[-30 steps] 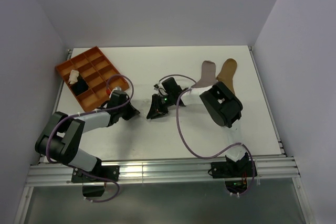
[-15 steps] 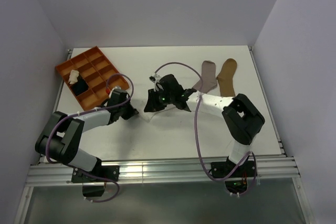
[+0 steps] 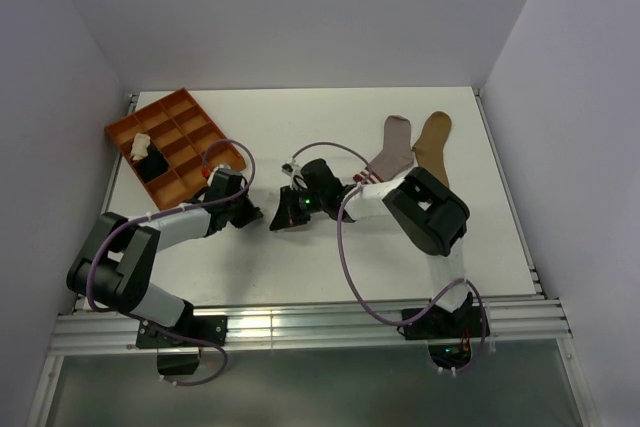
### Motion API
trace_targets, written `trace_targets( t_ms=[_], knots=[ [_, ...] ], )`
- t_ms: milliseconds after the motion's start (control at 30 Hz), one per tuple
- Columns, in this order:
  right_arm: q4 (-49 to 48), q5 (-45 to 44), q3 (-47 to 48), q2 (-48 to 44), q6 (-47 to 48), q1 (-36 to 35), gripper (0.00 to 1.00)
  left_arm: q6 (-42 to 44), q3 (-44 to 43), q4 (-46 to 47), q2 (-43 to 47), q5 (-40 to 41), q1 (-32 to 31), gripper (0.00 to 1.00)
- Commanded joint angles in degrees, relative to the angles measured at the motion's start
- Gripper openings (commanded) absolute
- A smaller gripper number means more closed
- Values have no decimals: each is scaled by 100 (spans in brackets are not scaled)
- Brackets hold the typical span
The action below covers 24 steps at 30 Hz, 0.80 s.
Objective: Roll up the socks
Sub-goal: Roll the sock at the center of the board.
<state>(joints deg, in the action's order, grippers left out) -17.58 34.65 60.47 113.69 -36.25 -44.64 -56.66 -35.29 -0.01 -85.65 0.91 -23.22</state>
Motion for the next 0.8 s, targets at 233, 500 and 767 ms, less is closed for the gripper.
trace_targets(
  t_ms=[233, 500, 767],
  knots=[
    [-291, -28, -211, 48, 55, 430, 11, 270, -31, -667, -145, 261, 11, 0],
    [290, -617, -158, -162, 689, 395, 15, 331, -162, -772, -163, 261, 11, 0],
    [940, -1565, 43, -435, 1532, 53, 25, 358, -242, -808, -224, 243, 11, 0]
  ],
)
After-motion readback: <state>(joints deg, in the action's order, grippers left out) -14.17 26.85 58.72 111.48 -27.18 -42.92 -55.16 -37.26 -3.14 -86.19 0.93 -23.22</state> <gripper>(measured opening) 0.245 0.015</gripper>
